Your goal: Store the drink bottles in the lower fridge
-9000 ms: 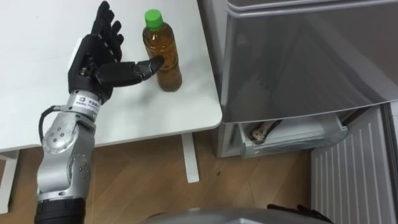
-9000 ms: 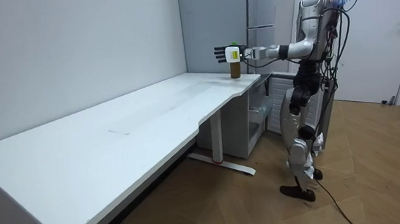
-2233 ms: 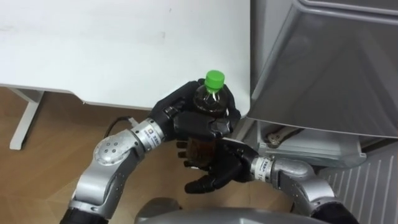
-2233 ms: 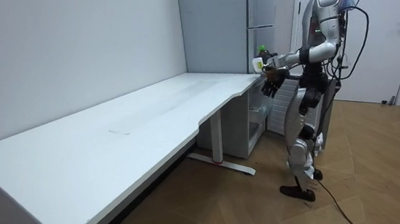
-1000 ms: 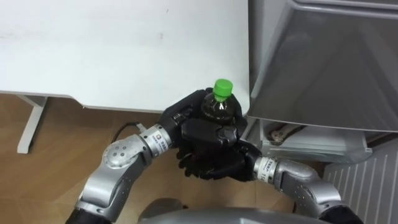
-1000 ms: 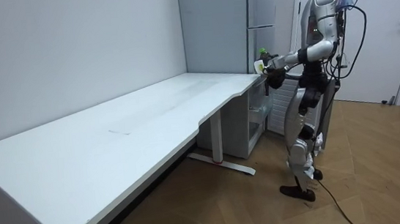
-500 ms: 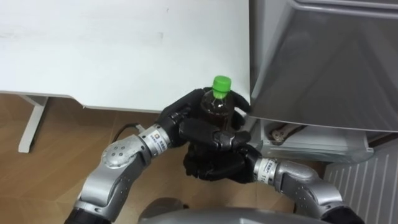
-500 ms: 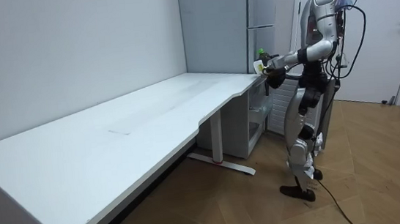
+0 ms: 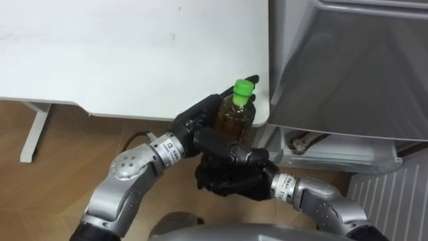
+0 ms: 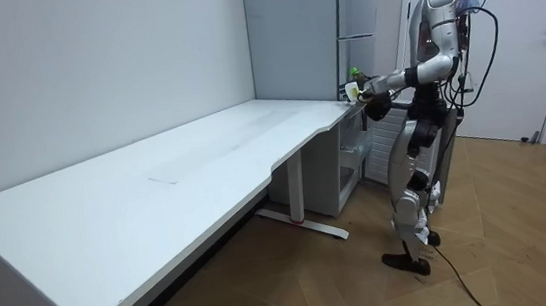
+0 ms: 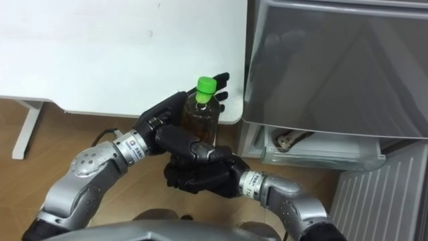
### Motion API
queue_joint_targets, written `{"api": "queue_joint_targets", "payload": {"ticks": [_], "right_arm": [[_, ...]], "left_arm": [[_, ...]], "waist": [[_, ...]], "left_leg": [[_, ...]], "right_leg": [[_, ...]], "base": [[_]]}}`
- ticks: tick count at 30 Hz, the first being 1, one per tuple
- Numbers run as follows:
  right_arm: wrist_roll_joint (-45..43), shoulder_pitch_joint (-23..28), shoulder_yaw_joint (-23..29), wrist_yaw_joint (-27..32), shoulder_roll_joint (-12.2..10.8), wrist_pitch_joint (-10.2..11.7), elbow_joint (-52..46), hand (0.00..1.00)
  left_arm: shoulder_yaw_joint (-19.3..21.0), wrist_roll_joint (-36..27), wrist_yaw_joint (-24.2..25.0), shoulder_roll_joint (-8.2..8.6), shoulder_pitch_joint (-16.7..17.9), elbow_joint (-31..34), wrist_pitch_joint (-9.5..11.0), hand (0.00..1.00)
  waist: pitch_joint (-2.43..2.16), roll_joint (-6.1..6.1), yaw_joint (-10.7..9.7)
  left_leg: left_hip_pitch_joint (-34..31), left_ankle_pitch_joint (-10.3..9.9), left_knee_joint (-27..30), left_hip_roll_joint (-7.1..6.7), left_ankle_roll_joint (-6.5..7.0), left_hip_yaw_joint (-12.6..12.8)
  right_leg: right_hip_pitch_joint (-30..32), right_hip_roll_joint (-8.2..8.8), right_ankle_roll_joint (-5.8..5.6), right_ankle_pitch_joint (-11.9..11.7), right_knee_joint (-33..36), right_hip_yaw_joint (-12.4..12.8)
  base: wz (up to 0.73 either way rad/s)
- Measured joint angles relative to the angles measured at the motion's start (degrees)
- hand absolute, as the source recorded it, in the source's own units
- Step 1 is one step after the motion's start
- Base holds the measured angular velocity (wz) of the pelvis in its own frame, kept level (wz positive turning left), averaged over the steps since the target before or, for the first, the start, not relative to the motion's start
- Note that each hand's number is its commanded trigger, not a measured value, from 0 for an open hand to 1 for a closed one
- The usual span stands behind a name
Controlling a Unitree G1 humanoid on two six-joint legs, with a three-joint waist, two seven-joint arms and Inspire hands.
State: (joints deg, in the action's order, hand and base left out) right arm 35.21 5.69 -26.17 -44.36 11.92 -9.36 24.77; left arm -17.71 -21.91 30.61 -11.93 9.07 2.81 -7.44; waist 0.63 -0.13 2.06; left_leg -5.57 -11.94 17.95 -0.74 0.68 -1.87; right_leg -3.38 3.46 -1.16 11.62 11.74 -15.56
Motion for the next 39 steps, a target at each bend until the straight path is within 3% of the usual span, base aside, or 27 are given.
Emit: {"api": "queue_joint_targets", "payload": {"ticks": [7, 12, 19, 25, 32, 39], "right_arm": [[2.7, 0.1, 0.1, 0.1, -0.3, -0.6, 0.1, 1.00], [2.7, 1.2, 0.5, 0.5, -0.1, -0.7, 0.1, 1.00], [2.7, 2.2, 1.3, 0.5, 0.0, -0.7, 0.2, 1.00], [2.7, 3.1, 3.7, 0.5, -0.1, -0.8, 0.1, 1.00], [2.6, 4.6, 5.1, 0.5, -0.2, -0.7, 0.1, 1.00], [2.6, 6.6, 6.9, 0.5, 0.2, -0.6, 0.2, 1.00]], "left_arm": [[1.0, -0.4, -0.1, 0.69, -0.8, 0.9, 0.0, 0.00], [3.7, -1.9, -0.2, 0.92, -2.2, 8.4, 1.5, 0.00], [5.6, -6.2, -0.6, 1.99, -3.5, 13.2, 2.0, 0.00], [9.1, -6.8, -2.5, 2.54, -4.8, 16.2, 3.0, 0.00], [12.4, -6.6, -7.2, 2.34, -4.8, 18.0, 5.6, 0.00], [16.2, -5.8, -13.9, 2.27, -4.8, 19.0, 7.6, 0.00]], "waist": [[0.13, -0.10, 0.1], [0.20, -0.20, 0.1], [0.31, -0.36, 0.0], [0.30, 0.18, 1.3], [0.07, 0.51, 2.6], [0.14, 0.58, 3.7]], "left_leg": [[0.8, 0.0, -0.3, 0.03, -0.01, 0.2], [1.0, 0.0, -0.3, 0.00, 0.00, 0.2], [1.6, 0.0, -0.3, -0.02, 0.01, 0.1], [1.8, 0.0, -0.4, 0.02, 0.01, 0.2], [2.4, 0.0, -0.3, 0.00, 0.01, 0.2], [3.6, 0.0, -0.8, 0.00, 0.00, 0.3]], "right_leg": [[-0.7, -0.02, 0.00, 0.0, 0.0, 0.4], [-0.8, -0.03, -0.01, 0.0, 0.0, 0.6], [-1.3, -0.02, -0.06, 0.0, 0.0, 0.9], [-1.3, -0.03, -0.05, 0.0, 0.1, 1.3], [-1.8, -0.05, -0.05, 0.0, 0.0, 1.1], [-3.1, -0.06, -0.05, 0.0, -0.1, 1.1]], "base": [[0.00], [0.00], [0.00], [-0.04], [0.00], [0.00]]}}
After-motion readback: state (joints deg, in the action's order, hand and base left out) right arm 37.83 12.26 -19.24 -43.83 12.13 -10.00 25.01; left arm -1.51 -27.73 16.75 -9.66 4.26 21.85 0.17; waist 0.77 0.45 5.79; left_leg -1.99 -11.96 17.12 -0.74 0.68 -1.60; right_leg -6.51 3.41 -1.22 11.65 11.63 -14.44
